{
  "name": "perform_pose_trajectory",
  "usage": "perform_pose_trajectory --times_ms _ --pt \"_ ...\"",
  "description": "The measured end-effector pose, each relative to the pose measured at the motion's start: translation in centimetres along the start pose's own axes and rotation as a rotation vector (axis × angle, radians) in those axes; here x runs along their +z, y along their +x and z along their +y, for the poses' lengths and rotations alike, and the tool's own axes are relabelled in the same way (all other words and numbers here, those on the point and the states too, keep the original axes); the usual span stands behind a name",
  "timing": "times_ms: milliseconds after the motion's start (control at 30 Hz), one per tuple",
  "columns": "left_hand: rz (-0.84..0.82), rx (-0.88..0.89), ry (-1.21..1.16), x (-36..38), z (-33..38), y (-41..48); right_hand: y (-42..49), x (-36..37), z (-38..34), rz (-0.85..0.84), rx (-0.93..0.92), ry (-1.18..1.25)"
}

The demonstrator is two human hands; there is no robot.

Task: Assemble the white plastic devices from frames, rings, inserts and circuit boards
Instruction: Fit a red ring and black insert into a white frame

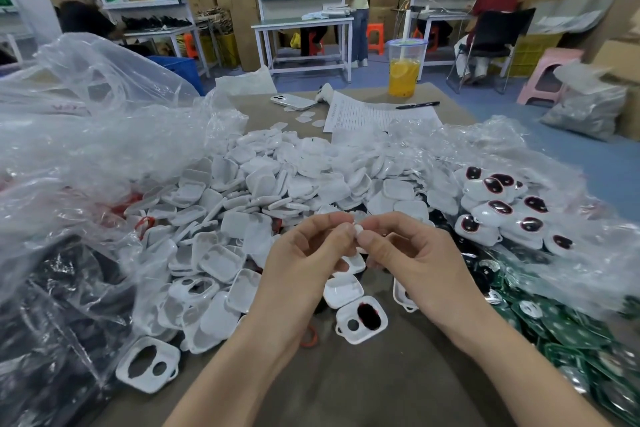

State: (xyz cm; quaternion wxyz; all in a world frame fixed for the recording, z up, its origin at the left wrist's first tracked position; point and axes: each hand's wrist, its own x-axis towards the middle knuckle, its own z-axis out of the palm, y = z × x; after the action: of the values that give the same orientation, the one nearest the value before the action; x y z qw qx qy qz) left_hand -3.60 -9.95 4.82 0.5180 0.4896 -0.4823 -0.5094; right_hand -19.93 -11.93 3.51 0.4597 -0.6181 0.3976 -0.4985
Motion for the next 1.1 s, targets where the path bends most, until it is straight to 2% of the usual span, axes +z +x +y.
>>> perform_pose_trajectory --times_ms 500,800,1100 --pt "-0.069 -0.021 -0.077 0.02 0.13 0.1 -0.16 0.09 -0.16 -0.015 -0.047 -0.044" --pt "-0.013 0.01 0.06 -0.21 0.07 -0.19 -0.09 -0.1 -0.07 -0.01 -0.016 -0.045" --pt "-0.1 -0.049 0.032 -0.58 -0.39 0.46 -0.11 -0.18 -0.13 0.014 -0.021 -0.068"
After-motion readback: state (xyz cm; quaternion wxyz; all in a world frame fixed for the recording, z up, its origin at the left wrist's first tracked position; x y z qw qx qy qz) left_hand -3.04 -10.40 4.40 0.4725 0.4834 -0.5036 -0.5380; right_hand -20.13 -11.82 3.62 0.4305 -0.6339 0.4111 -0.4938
